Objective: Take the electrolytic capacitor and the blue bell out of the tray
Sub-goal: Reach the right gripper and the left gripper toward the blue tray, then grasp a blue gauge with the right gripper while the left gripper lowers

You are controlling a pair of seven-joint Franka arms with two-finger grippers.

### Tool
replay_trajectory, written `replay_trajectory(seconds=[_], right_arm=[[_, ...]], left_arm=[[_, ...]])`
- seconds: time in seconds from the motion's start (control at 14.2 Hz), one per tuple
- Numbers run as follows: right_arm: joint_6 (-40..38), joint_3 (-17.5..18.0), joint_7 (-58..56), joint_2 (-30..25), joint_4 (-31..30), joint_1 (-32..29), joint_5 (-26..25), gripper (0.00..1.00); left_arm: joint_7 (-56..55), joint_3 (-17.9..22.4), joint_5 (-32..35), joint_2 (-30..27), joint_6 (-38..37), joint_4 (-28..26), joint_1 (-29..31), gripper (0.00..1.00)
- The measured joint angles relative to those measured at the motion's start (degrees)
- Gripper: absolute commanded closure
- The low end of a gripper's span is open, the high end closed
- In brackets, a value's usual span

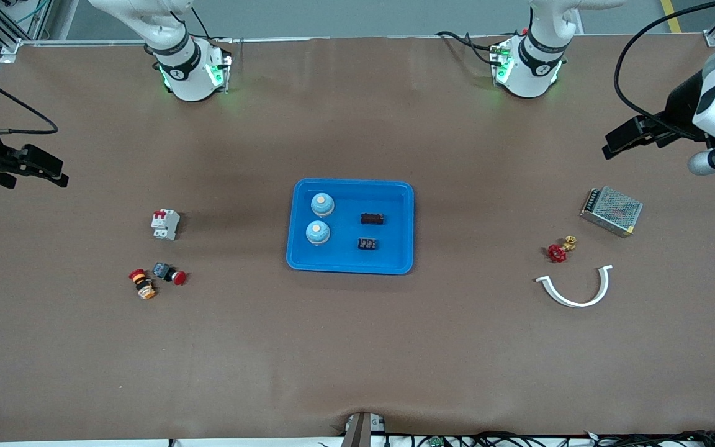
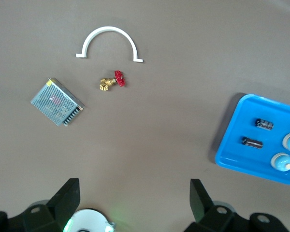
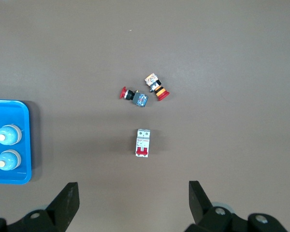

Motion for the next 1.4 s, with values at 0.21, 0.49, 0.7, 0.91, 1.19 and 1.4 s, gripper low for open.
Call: replay_trajectory(seconds=[0.21, 0.49, 0.7, 0.91, 1.19, 1.4], right_arm=[[0.0, 0.05, 0.01, 0.17, -0.01, 0.17, 0.11, 0.0], [-0.18, 0.27, 2.26, 1.0, -0.08, 3.93, 2.77, 0.0], [-0.19, 0.54, 11.96, 2.03, -0.37, 10.36, 3.18, 0.0], [0.46, 0.74, 21.12, 4.13, -0.6, 17.46, 3.26, 0.0], [7.34, 0.81, 31.89, 10.14, -0.79, 26.25, 3.29, 0.0], [14.07, 0.78, 35.16, 15.01, -0.87, 30.05, 3.29, 0.0]], left_arm=[[-3.42, -0.7, -0.76, 0.01, 0.0, -0.07, -0.14, 0.0], [-11.63, -1.87, -1.08, 0.07, 0.08, -0.56, -0.24, 0.0], [-18.87, -3.05, -1.51, 0.19, 1.54, -2.45, -0.43, 0.0], [-26.72, -4.37, -2.43, 0.48, 5.05, -4.73, -0.56, 0.0], [-39.44, -7.7, -2.48, 1.0, 13.4, -10.14, -0.68, 0.0], [-46.19, -8.8, -2.51, 2.06, 17.74, -13.06, -1.08, 0.0]])
